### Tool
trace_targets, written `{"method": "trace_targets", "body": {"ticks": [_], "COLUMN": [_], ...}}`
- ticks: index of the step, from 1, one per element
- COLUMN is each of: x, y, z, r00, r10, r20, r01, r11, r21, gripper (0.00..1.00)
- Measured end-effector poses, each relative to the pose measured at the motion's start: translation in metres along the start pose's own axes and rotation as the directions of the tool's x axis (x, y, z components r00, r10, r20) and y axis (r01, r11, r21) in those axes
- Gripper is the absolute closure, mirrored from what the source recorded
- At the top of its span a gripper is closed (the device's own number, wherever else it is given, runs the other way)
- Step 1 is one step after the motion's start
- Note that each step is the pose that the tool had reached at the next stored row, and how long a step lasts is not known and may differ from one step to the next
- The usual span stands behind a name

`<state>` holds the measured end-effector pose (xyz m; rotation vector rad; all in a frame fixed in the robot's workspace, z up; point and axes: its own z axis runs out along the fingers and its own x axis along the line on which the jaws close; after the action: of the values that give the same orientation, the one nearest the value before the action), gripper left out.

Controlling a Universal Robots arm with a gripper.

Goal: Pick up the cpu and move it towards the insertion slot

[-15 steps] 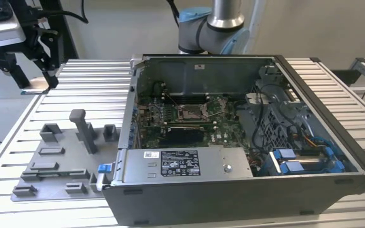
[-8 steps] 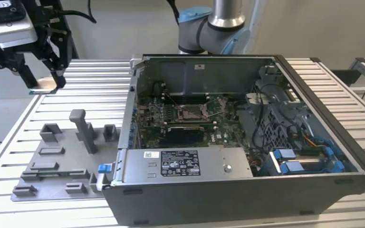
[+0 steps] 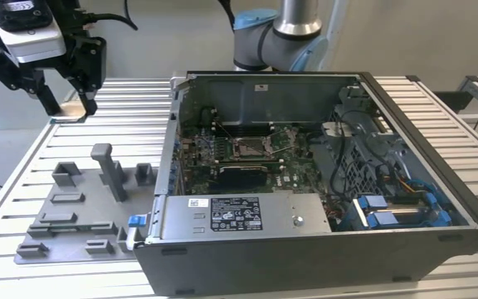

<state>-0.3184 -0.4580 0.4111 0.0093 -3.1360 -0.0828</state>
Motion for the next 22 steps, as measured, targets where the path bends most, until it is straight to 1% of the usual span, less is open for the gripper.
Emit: {"method": "trace_targets", "body": {"ticks": [4,12,17,22], "x": [-0.007,-0.0236,-0.0358,-0.0526], "y": [0.0,-0.0001,-0.0002,-0.0003], "z": [0.0,-0.0001,-0.0002,-0.0003], "r00": [1.0,1.0,1.0,1.0], "r10": [0.0,0.0,0.0,0.0], "r20": [0.0,0.0,0.0,-0.0001], "r01": [0.0,0.0,0.0,0.0], "r11": [1.0,1.0,1.0,1.0], "r21": [0.0,0.0,0.0,0.0], "gripper": [1.0,1.0,1.0,1.0]}}
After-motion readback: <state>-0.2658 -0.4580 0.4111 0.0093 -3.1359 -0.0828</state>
